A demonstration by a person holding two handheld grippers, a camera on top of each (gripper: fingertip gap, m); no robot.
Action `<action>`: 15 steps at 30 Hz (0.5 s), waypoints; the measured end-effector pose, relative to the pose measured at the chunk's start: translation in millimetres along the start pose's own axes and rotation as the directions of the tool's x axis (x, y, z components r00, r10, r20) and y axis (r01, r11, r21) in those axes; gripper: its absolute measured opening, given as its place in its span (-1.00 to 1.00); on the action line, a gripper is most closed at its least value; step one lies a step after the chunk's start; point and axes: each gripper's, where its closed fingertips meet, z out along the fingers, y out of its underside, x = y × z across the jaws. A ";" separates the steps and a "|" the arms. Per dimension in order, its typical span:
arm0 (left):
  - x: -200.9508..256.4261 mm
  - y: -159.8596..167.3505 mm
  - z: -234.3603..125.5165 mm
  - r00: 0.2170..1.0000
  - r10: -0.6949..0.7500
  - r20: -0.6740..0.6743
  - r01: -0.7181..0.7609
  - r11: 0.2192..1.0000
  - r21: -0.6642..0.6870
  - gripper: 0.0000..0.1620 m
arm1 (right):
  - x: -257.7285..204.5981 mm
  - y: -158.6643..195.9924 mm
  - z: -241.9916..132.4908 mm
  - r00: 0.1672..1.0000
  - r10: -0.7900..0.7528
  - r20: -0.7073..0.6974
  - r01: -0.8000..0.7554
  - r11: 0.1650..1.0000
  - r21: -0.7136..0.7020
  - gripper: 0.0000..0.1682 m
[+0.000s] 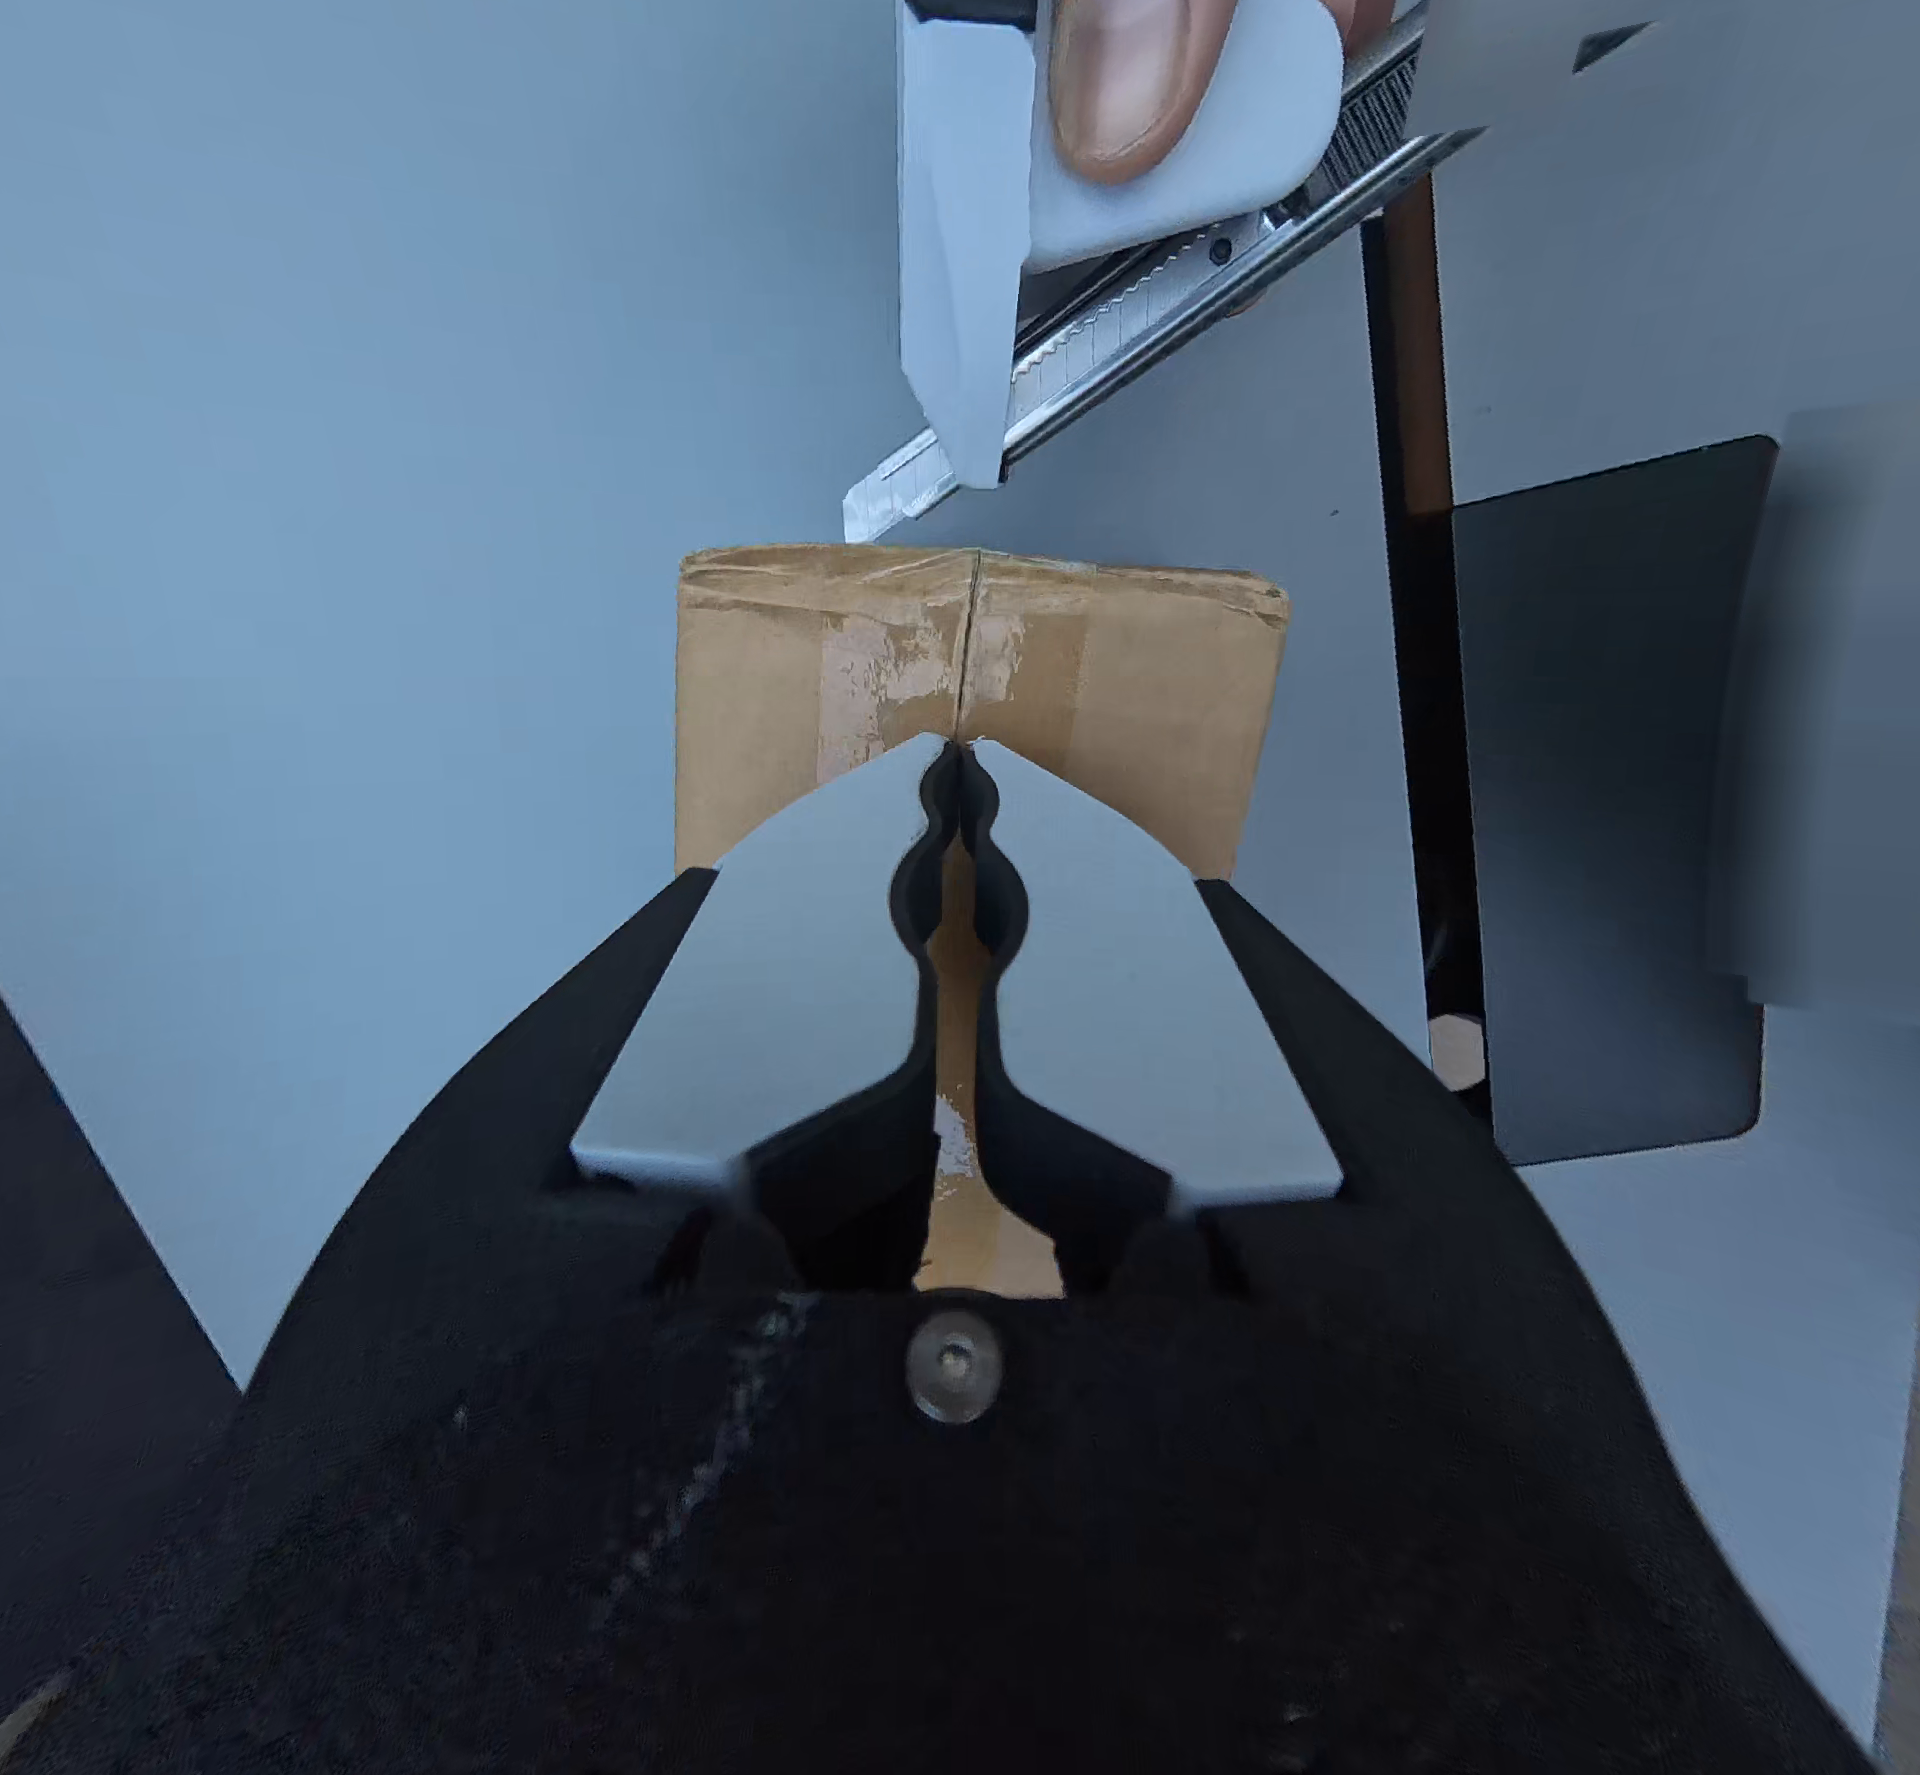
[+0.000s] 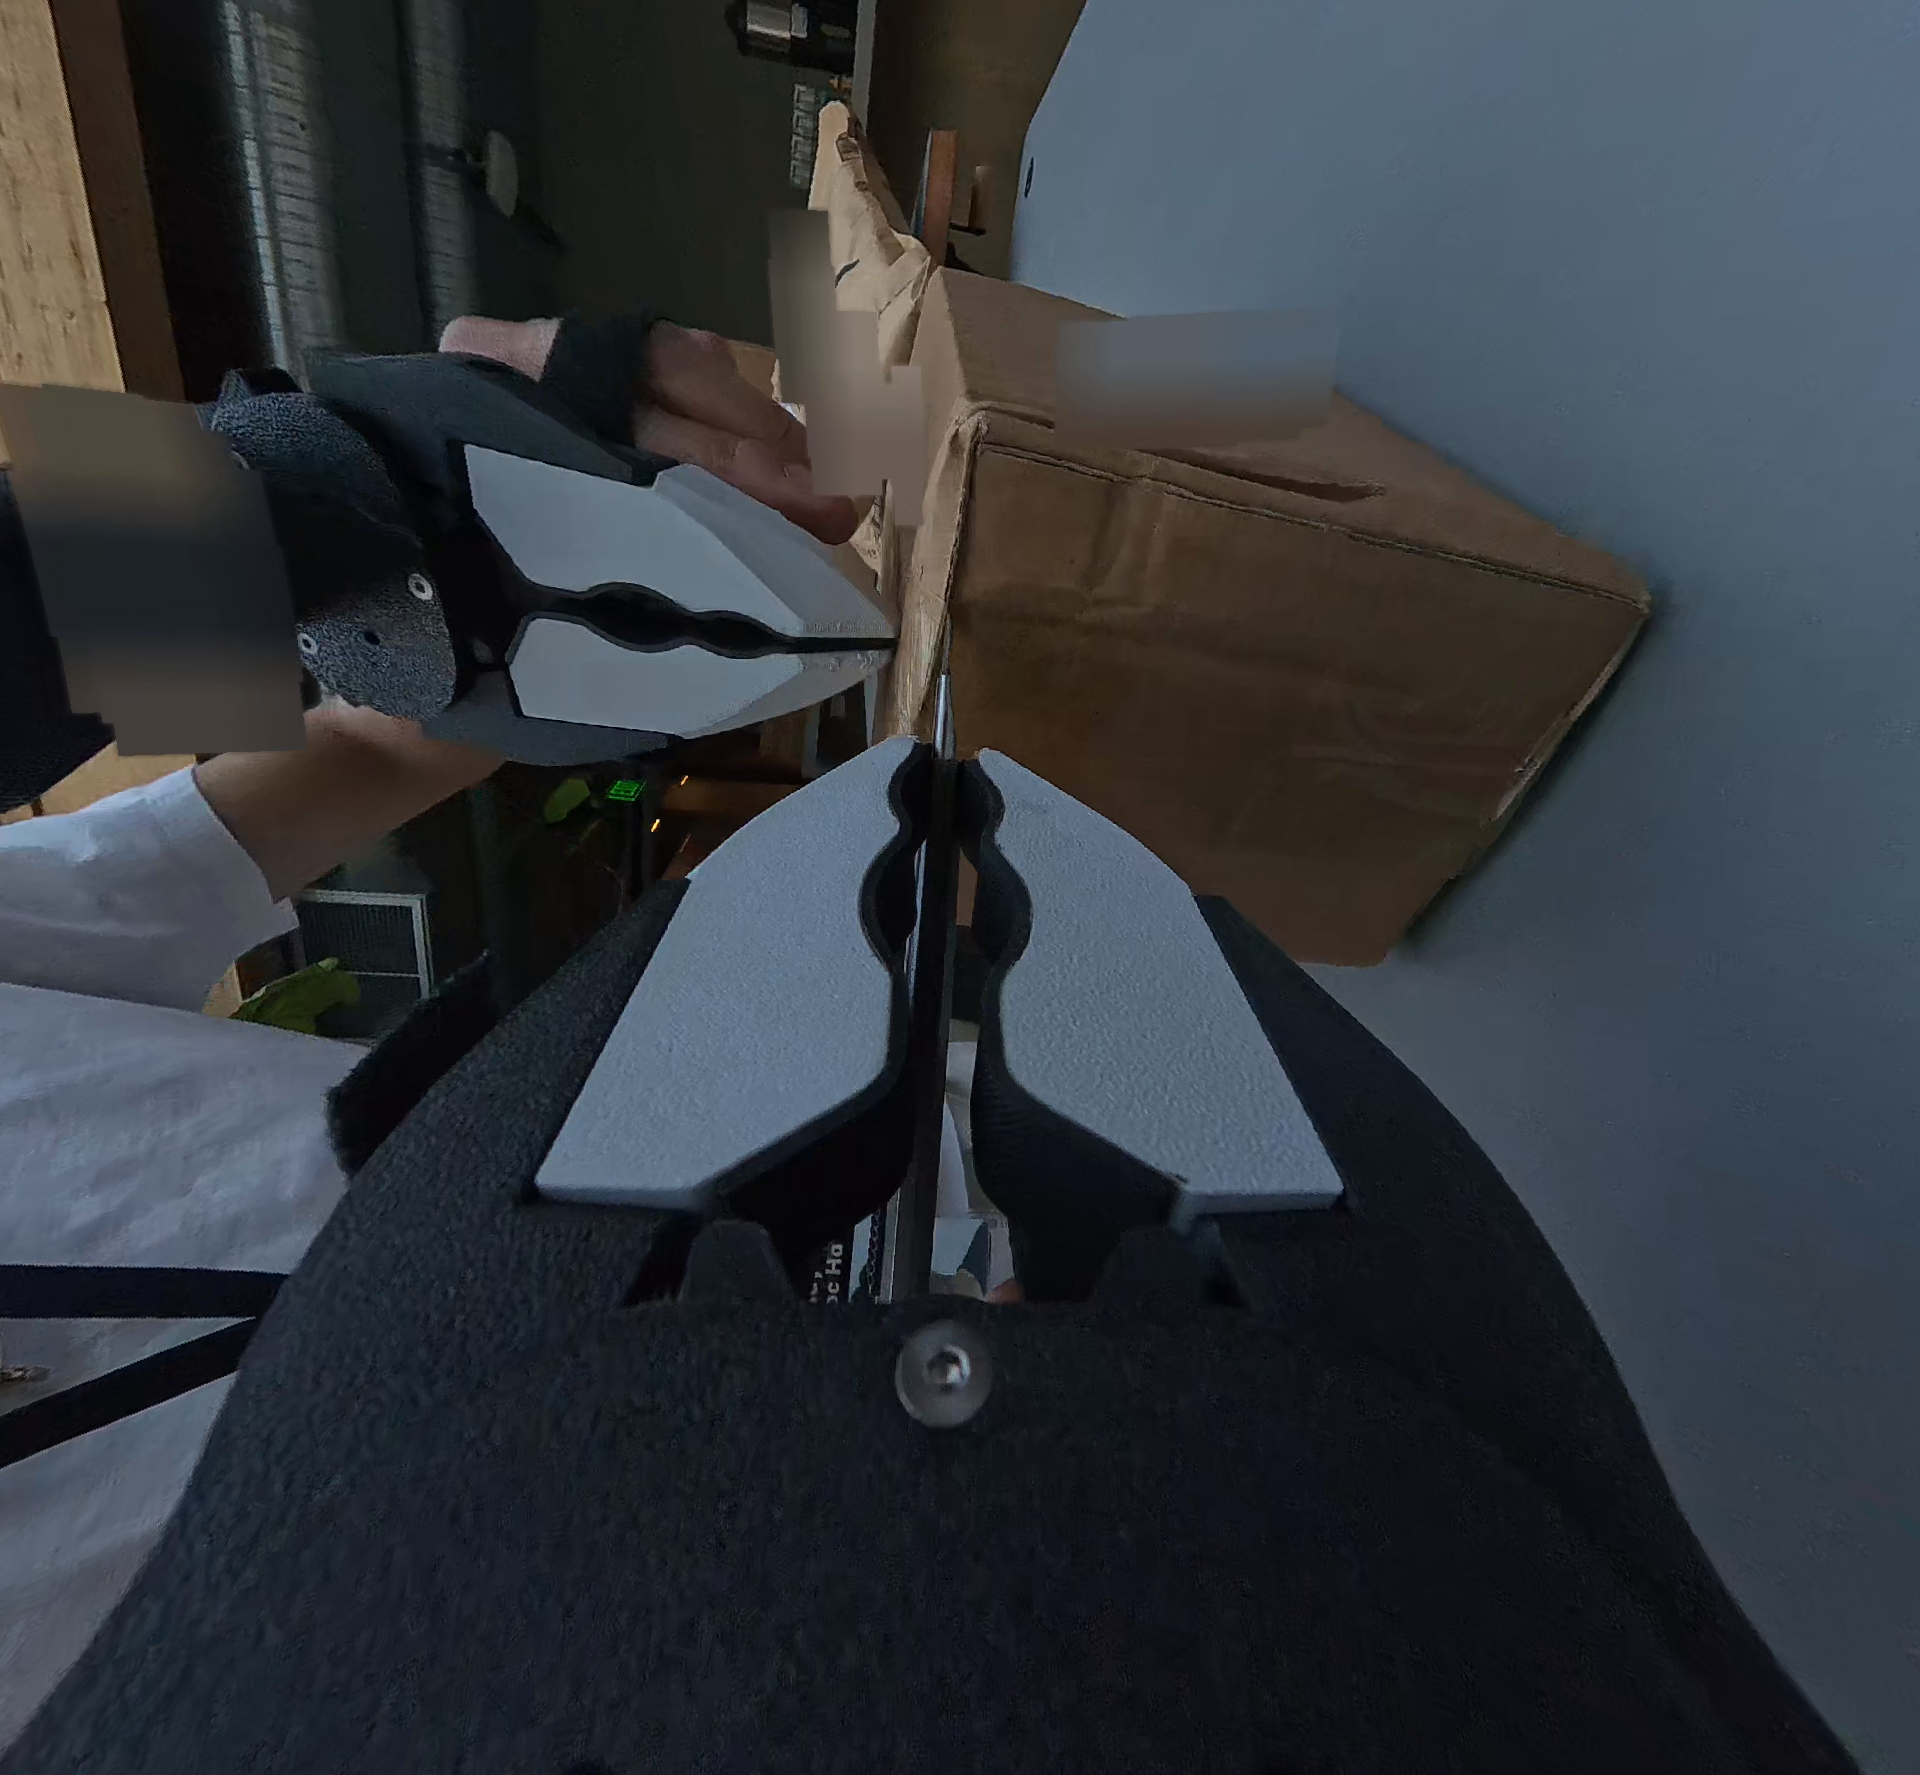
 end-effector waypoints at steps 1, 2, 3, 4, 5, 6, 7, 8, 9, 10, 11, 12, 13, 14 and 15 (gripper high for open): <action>-3.2 -3.1 -0.1 1.000 0.002 -0.027 -0.002 1.000 -0.008 -1.00 | 0.9 -2.1 -1.2 1.000 -0.001 -0.004 0.001 1.000 0.002 -0.95; -6.3 -1.8 -0.3 0.999 -0.005 -0.047 0.004 0.999 -0.033 -1.00 | 0.7 -4.8 -2.4 1.000 0.002 0.000 -0.002 1.000 0.009 -0.95; -6.9 -1.7 0.1 0.998 -0.003 -0.066 0.000 0.999 -0.038 -1.00 | 1.0 -7.5 -2.7 1.000 0.005 0.002 -0.005 1.000 0.015 -0.95; -4.9 -1.4 0.6 0.996 0.013 -0.088 -0.017 0.999 -0.041 -1.00 | 1.9 -10.2 -2.0 1.000 0.004 -0.001 -0.004 1.000 0.020 -0.95; -2.5 -1.0 0.8 0.995 0.023 -0.101 -0.027 0.999 -0.047 -1.00 | 2.0 -12.2 -0.5 1.000 0.002 0.000 -0.002 1.000 0.021 -0.95; -2.0 -0.8 1.0 0.995 0.036 -0.096 -0.040 0.998 -0.048 -1.00 | 1.7 -12.9 1.5 1.000 -0.001 0.002 0.001 1.000 0.016 -0.95; -2.8 -0.5 0.9 0.996 0.040 -0.084 -0.043 0.998 -0.041 -1.00 | 1.5 -13.2 2.6 1.000 -0.002 0.004 0.002 1.000 0.013 -0.95; -2.8 -0.7 1.2 0.997 0.021 -0.080 -0.023 0.999 -0.028 -1.00 | 1.3 -13.2 2.8 1.000 -0.001 0.006 0.001 1.000 0.013 -0.95; -2.4 -0.6 1.2 0.997 -0.002 -0.079 0.001 1.000 -0.016 -1.00 | 1.0 -12.1 2.5 1.000 -0.002 0.009 0.001 1.000 0.008 -0.95; -1.6 -0.6 1.3 0.997 -0.016 -0.077 0.016 1.000 -0.004 -1.00 | 0.6 -10.5 2.5 1.000 -0.002 0.010 0.002 1.000 0.001 -0.95; -1.5 -0.6 1.7 0.997 -0.023 -0.067 0.023 1.000 0.005 -1.00 | 0.1 -8.7 2.6 1.000 -0.003 0.008 0.003 1.000 -0.006 -0.95; -1.6 -0.6 1.8 0.998 -0.017 -0.054 0.018 1.000 0.009 -1.00 | -0.4 -6.7 2.9 1.000 -0.007 0.006 0.007 1.000 -0.016 -0.95; -1.2 -0.6 1.8 0.999 -0.012 -0.048 0.012 1.000 0.012 -1.00 | -0.9 -5.1 3.3 1.000 -0.006 0.006 0.007 1.000 -0.022 -0.95; -0.2 -0.6 1.8 0.999 -0.015 -0.051 0.015 1.000 0.017 -1.00 | -1.2 -3.4 3.4 1.000 -0.006 0.006 0.006 1.000 -0.028 -0.95; 1.1 -0.7 1.9 0.998 -0.019 -0.058 0.021 1.000 0.022 -1.00 | -1.4 -1.5 3.4 1.000 -0.006 0.007 0.006 0.999 -0.036 -0.95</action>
